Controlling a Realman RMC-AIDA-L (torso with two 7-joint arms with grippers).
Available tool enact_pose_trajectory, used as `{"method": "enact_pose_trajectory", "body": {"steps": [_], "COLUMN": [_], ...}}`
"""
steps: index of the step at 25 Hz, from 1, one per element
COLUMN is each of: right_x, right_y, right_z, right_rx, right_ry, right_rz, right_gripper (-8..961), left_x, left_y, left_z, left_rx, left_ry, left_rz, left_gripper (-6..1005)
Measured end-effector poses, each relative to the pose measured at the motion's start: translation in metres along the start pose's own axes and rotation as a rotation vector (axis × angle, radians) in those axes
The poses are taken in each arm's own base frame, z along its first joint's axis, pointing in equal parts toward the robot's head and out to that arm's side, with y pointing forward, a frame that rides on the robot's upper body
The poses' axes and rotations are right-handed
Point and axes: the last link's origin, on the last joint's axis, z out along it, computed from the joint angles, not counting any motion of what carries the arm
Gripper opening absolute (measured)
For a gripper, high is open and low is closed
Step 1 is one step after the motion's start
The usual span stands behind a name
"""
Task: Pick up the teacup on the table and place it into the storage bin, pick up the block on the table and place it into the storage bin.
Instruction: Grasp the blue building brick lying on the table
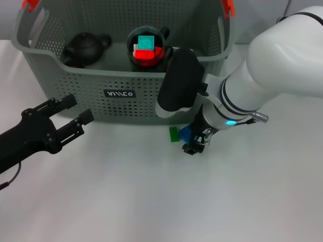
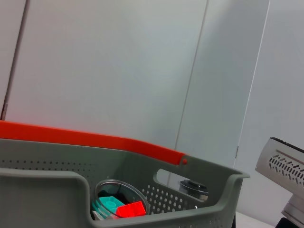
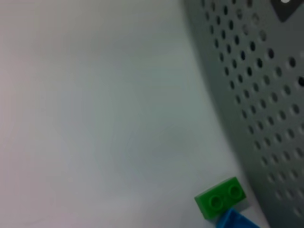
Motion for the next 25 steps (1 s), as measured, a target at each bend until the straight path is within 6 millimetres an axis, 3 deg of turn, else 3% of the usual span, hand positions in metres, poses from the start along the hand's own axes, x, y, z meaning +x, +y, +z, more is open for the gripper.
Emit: {"method": "enact_pose_trajectory", "body": {"steps": [16,25], "right_x": [0.001,-0.003], "right_y": [0.004,0.022], "right_z": [0.001,-0.018], "right_rx": [-0.038,-0.163], "right_ry": [0.012,0.054], "right_rz": [0.007,-0.035], "right_gripper": [590,591], "left_x": [0.001,0.001], "left_y": [0.0,0.0], "left_z": [0.002,0.001], "left_rx": [-0.003,0.0], "left_ry": [0.003,0.002], "left_rz": [0.003,0.002], "left_gripper": [628,628]}}
